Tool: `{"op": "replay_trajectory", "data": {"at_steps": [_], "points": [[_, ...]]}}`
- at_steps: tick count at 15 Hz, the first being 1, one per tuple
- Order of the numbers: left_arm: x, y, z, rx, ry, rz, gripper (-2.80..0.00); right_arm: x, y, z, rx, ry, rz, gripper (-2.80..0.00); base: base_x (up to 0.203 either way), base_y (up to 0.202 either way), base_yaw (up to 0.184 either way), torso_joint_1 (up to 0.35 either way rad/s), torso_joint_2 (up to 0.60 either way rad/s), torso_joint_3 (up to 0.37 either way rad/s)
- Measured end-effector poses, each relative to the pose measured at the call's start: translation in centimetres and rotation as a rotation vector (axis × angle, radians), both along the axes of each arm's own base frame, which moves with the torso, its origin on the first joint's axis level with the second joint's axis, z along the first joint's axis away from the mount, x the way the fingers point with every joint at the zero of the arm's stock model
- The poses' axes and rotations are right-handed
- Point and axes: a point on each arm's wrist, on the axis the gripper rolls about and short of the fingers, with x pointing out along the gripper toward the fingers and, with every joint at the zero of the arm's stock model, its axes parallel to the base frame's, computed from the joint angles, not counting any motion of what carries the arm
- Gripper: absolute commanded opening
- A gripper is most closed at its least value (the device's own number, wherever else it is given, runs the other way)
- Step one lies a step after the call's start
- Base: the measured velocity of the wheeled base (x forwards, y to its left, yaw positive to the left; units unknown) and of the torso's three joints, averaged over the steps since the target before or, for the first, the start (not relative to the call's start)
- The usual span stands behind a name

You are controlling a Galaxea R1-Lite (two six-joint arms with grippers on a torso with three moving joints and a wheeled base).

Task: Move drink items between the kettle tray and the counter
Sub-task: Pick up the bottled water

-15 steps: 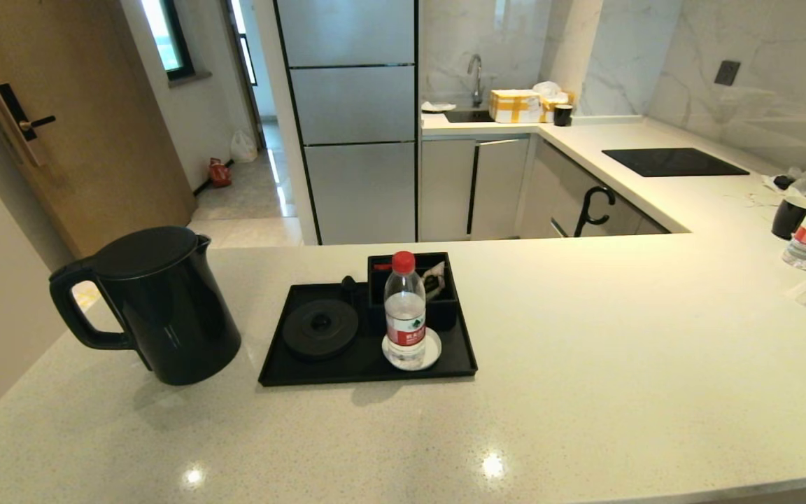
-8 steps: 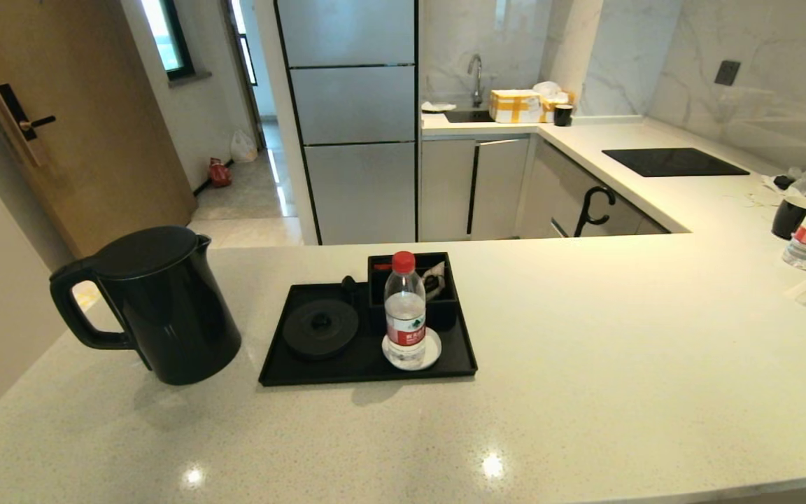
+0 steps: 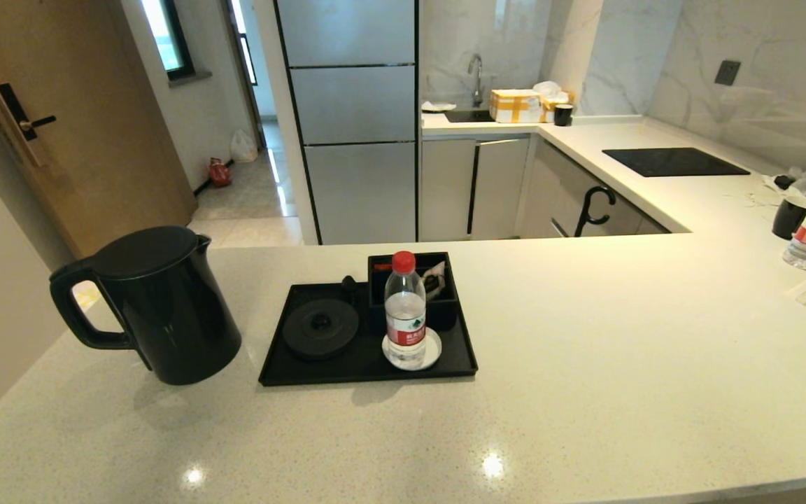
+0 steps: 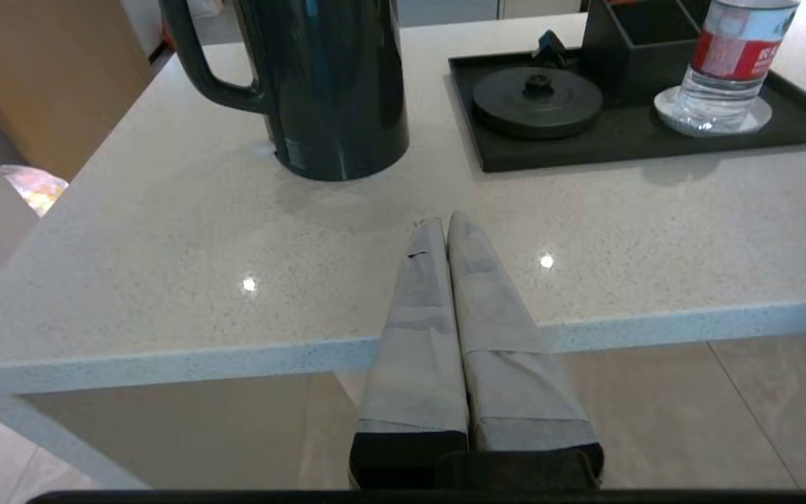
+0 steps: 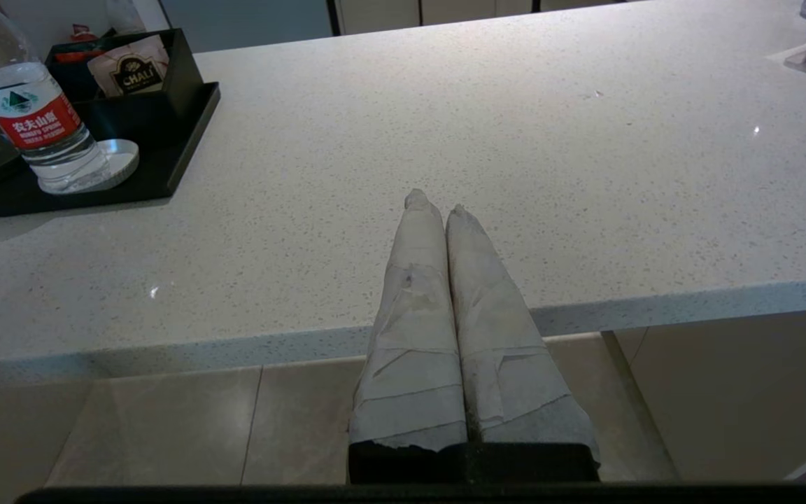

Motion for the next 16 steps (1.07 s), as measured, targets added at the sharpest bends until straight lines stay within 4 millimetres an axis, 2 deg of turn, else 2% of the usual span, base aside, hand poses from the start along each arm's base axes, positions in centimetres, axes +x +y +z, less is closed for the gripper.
{"op": "replay_trajectory", "data": {"at_steps": [16], "points": [[0.06, 0.02, -0.01, -0.043, -0.012, 0.011, -2.80, 0.00, 0.00, 0.00, 0.000, 0.000, 0.000, -2.80, 0.000, 0.000, 0.000, 0.000, 0.00, 0.000]]}}
